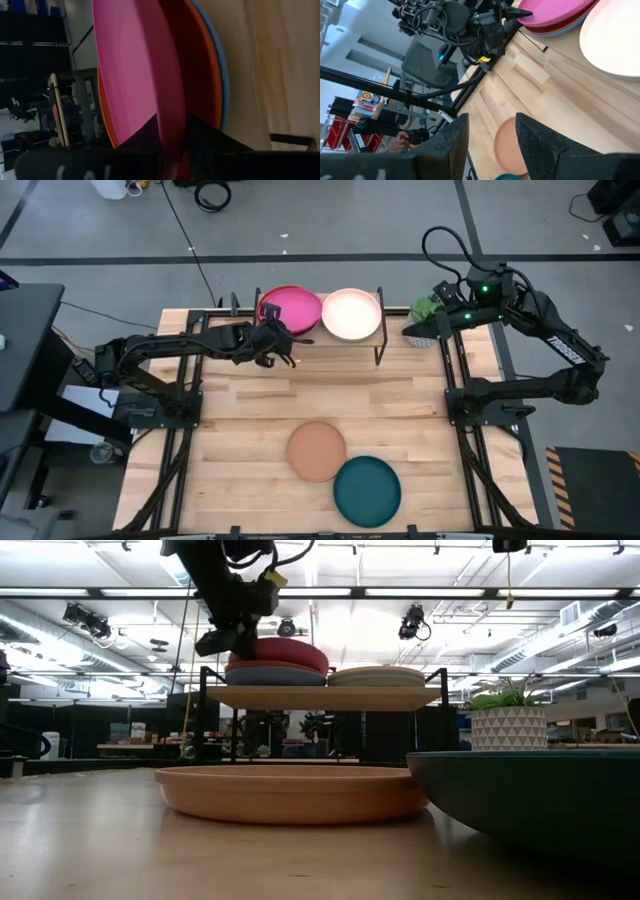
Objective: Place and stack plates onto a shelf
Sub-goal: Stack the pink plate on top of the orange plate on the shelf, then stack the brown plate on top of the white plate on the shelf
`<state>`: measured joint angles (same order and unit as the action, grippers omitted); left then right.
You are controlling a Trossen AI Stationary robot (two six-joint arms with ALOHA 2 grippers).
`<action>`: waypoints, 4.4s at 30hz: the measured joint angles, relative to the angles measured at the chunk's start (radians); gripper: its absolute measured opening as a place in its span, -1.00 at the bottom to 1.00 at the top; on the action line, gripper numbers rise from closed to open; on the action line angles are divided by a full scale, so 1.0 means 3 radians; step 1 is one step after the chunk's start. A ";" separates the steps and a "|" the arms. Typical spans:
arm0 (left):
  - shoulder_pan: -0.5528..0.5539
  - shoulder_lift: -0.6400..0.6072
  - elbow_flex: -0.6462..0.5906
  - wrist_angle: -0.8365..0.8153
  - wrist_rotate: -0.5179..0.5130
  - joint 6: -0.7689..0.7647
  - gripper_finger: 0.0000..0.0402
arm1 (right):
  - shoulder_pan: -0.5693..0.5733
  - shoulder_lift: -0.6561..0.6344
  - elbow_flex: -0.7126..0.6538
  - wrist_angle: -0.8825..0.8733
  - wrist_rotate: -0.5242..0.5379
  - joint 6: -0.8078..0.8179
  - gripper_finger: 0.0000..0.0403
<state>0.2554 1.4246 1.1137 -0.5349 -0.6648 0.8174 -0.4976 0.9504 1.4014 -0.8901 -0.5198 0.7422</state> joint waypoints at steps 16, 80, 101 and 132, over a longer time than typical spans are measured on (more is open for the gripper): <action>0.0250 -0.0576 -0.0001 -0.0053 0.1275 -0.1286 -0.08 | 0.0000 0.0006 0.0000 0.0021 0.0131 -0.0154 -0.16; -0.1626 0.0612 -0.1272 0.1474 0.1974 -0.6556 -0.12 | 0.1652 0.1789 -0.0006 -0.0405 0.0882 -0.1029 -0.17; -0.1793 0.0886 -0.1133 0.1446 0.1595 -0.6620 -0.93 | 0.1606 0.1566 -0.0004 -0.0453 0.0980 -0.0914 -0.17; -0.1158 0.0021 -0.0053 0.0485 0.1370 -0.5419 -0.92 | 0.1289 0.0948 -0.0003 0.0306 0.1258 -0.0412 -0.17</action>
<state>-0.0919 1.4308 1.0979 -0.3892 -0.2537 -0.8083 -0.1108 1.2348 1.4006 -0.7985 -0.1425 0.6186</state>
